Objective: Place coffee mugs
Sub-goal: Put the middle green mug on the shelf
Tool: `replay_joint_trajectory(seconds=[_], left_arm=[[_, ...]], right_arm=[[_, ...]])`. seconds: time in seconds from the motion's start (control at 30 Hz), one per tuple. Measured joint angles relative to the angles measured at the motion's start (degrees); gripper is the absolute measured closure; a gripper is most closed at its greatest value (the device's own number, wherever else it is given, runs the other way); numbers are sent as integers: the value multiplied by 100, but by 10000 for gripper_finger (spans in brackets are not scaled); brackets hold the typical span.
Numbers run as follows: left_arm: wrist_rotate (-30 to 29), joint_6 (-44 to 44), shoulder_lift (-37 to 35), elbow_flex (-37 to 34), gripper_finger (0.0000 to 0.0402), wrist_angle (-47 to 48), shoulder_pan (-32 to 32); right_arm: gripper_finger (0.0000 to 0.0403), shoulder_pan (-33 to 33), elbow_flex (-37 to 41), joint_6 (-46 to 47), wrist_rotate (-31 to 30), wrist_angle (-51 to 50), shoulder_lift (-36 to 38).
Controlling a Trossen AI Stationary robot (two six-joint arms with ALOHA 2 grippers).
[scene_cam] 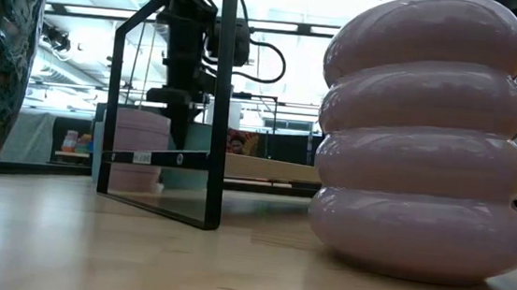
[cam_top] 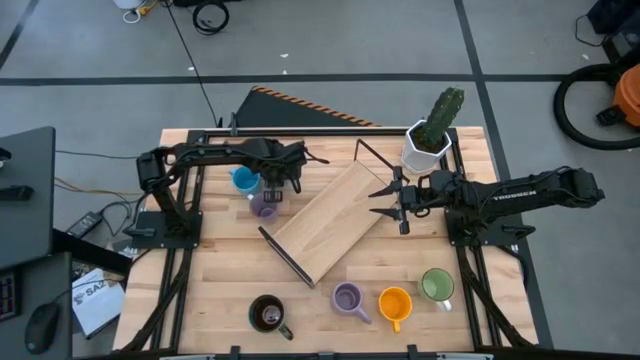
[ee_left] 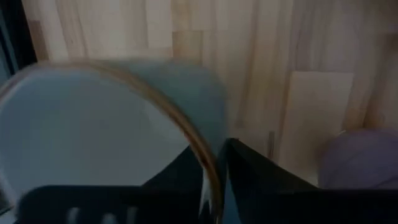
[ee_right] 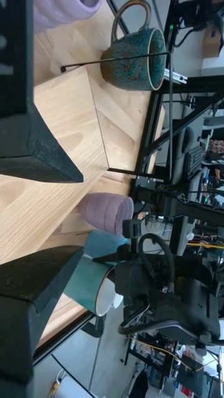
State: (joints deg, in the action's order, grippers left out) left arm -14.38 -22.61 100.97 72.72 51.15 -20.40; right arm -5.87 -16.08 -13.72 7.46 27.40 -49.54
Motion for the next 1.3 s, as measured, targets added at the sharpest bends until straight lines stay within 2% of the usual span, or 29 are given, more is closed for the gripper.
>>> replay_joint_trajectory(seconds=[0.1,0.33,0.5,0.73,0.8,0.97,1.13,1.3], left_arm=[[97,47,7,96,372,105,0],[525,-55,5,339,372,112,4],[894,130,5,804,372,254,19],[1036,531,187,1945,372,468,254],[1126,678,374,2389,372,638,334],[1173,850,1114,3475,372,1202,563],[1540,990,1895,4555,372,1378,760],[1579,1072,2539,5410,369,1480,918]], right_arm=[[226,0,0,0,-12,0,0],[229,0,0,2,-17,-4,0],[229,0,1,2,-90,-9,12],[231,0,-498,4,-581,-1216,25],[231,10,-556,7,-691,-1289,42],[231,11,-553,4,-1025,-1505,296],[233,112,-557,-26,-1419,-1700,730],[233,267,-557,-81,-1552,-2013,1217]])
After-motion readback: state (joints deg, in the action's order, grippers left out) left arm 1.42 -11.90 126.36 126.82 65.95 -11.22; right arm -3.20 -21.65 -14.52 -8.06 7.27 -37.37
